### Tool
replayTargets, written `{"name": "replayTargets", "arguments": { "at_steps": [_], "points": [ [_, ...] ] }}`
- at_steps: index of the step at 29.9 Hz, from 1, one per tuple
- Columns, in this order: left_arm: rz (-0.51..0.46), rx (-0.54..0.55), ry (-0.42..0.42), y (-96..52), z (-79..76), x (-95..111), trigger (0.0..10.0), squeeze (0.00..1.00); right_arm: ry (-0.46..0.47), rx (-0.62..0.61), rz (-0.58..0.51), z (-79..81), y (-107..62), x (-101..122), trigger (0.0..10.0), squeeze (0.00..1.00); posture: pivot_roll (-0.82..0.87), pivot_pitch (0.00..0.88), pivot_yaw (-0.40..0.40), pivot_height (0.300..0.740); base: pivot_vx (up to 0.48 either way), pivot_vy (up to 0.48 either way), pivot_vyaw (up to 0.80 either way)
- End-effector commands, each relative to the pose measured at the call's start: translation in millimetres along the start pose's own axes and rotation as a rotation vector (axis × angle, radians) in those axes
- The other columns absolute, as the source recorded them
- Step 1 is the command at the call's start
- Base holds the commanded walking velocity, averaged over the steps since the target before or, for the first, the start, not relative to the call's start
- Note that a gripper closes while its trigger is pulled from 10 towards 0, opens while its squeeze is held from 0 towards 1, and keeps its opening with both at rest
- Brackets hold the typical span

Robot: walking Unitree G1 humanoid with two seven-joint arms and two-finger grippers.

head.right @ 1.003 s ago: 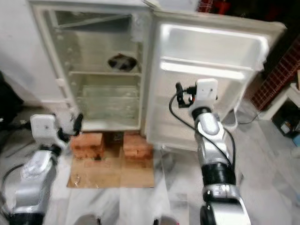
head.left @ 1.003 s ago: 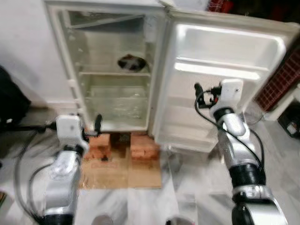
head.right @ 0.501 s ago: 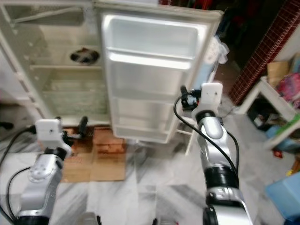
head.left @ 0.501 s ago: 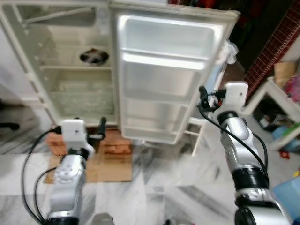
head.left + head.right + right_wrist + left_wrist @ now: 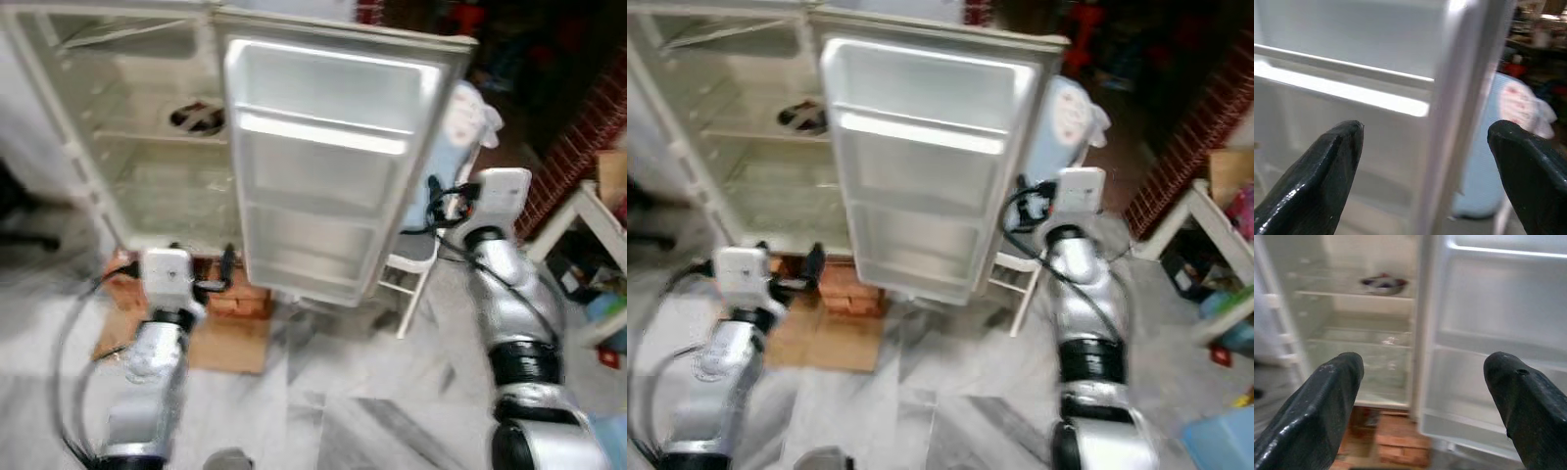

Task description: Restocking fridge

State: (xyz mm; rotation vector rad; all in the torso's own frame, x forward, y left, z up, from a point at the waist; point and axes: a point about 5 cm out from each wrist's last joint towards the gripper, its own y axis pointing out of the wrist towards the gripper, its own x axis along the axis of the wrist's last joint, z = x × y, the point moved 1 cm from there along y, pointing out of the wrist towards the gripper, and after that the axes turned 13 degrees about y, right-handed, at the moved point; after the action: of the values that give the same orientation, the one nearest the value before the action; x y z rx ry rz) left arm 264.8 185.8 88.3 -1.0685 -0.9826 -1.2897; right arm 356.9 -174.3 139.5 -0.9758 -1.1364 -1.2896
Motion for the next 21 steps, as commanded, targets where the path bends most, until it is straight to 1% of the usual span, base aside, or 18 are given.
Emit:
{"name": "replayTargets", "arguments": {
  "at_steps": [1,6,8,18,19,20,21],
  "points": [
    [-0.018,-0.031,-0.007,1.7,-10.7,5.2,10.0,0.00,-0.016,-0.028,-0.029,-12.0,0.5,9.6,10.0,0.00,0.06,0.044,-0.058,0.740,0.416,0.000,0.80],
    [-0.018,-0.033,-0.002,1.9,-11.1,5.9,10.0,0.00,-0.008,-0.032,-0.037,-12.7,0.7,10.8,10.0,0.00,0.06,0.046,-0.057,0.740,0.414,-0.096,0.74],
    [-0.018,-0.034,-0.003,1.9,-11.3,5.8,10.0,0.00,0.011,-0.036,-0.043,-14.0,0.4,11.7,10.0,0.00,0.06,0.046,-0.057,0.740,0.414,-0.120,0.00],
    [-0.005,-0.033,0.003,1.8,-11.9,3.9,10.0,0.00,0.015,-0.052,-0.052,-15.5,4.3,14.1,10.0,0.00,0.06,0.046,-0.059,0.740,0.374,-0.297,0.00],
    [0.000,-0.032,0.004,1.6,-12.1,3.2,10.0,0.00,0.015,-0.051,-0.054,-15.4,4.6,14.7,10.0,0.00,0.06,0.046,-0.059,0.740,0.326,-0.349,0.00],
    [0.010,-0.028,-0.015,1.2,-12.5,1.5,10.0,0.00,0.016,-0.051,-0.055,-15.2,5.0,14.8,10.0,0.00,0.06,0.046,-0.061,0.740,0.000,0.000,0.00],
    [0.007,-0.029,-0.017,0.9,-12.5,1.6,10.0,0.00,0.017,-0.050,-0.055,-15.5,4.8,14.6,10.0,0.00,0.06,0.046,-0.061,0.740,0.000,0.000,0.00]
  ]
}}
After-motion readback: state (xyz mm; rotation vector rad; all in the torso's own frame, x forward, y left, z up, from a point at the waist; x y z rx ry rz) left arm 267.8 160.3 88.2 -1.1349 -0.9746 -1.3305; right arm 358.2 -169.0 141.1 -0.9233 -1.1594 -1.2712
